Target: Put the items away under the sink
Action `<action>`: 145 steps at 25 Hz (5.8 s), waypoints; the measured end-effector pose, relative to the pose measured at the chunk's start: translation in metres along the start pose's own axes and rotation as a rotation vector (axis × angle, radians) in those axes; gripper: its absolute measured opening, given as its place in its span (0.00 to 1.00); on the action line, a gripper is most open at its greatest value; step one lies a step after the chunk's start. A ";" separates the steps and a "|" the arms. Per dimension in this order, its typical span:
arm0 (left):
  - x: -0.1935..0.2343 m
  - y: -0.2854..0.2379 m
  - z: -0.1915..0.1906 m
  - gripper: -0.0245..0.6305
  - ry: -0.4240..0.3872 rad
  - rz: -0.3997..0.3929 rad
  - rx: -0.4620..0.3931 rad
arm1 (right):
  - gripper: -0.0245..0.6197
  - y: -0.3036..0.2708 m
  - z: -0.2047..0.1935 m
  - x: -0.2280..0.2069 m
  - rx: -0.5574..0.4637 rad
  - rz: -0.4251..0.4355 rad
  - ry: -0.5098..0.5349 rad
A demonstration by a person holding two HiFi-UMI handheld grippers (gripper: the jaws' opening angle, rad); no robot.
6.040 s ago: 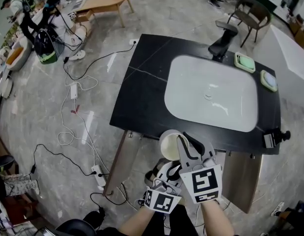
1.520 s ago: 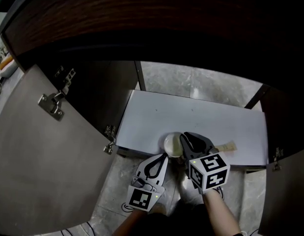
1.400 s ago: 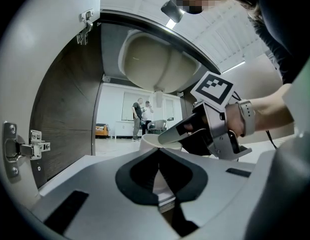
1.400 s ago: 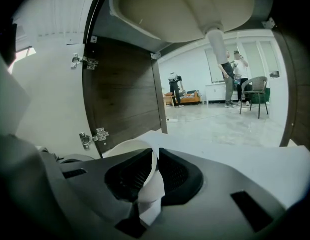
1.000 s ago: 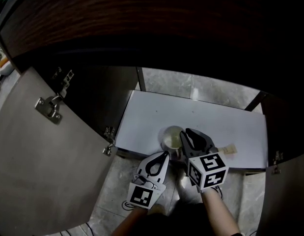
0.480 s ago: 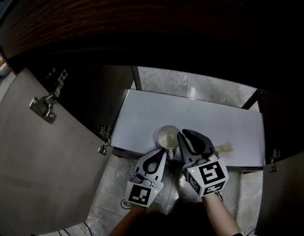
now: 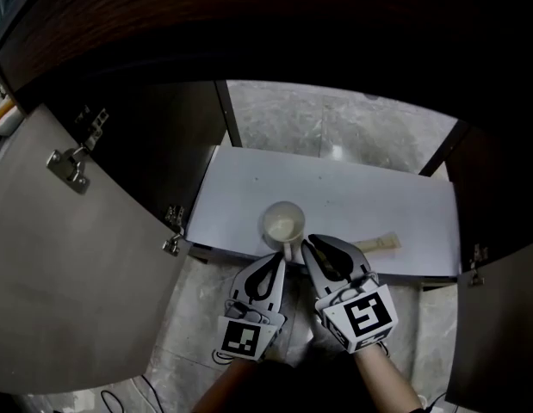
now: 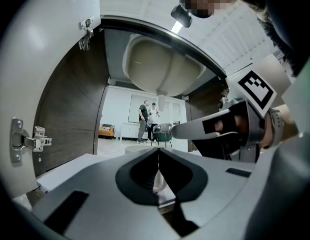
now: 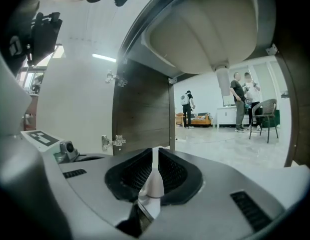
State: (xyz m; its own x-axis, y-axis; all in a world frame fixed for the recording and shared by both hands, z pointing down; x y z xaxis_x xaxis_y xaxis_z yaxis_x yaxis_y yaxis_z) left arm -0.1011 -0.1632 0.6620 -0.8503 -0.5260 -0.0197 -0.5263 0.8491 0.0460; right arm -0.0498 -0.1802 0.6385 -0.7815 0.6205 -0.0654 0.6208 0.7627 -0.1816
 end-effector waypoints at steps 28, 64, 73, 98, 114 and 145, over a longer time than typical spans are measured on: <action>-0.029 0.029 0.012 0.05 -0.011 0.037 0.005 | 0.10 0.044 -0.018 0.036 -0.070 0.022 0.046; -0.044 0.032 0.049 0.05 -0.013 -0.042 -0.044 | 0.10 0.077 0.020 0.031 -0.138 -0.018 -0.053; -0.065 0.015 0.170 0.05 -0.028 -0.220 -0.132 | 0.10 0.110 0.131 0.033 -0.256 -0.090 0.035; -0.229 -0.031 0.463 0.05 -0.083 -0.671 0.027 | 0.10 0.304 0.404 -0.019 -0.122 -0.508 0.003; -0.307 -0.121 0.553 0.05 0.160 -0.749 -0.013 | 0.10 0.371 0.475 -0.108 -0.033 -0.807 0.006; -0.344 -0.188 0.518 0.29 0.061 -0.408 0.090 | 0.25 0.347 0.489 -0.249 -0.005 -0.425 -0.023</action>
State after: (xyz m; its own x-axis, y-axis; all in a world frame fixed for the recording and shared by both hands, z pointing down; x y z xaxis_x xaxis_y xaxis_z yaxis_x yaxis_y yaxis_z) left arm 0.2863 -0.1166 0.1425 -0.5713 -0.8197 0.0407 -0.8207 0.5699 -0.0408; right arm 0.3301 -0.1592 0.1118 -0.9690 0.2470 -0.0074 0.2438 0.9505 -0.1927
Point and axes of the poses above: the fingertips, and each gripper's own axes: y backward along the fingers, x to its left, z out of its top, the point moved 1 cm from there along y, backward along the fingers, and after that the axes turned 4 degrees about -y, right-handed, at the moved point
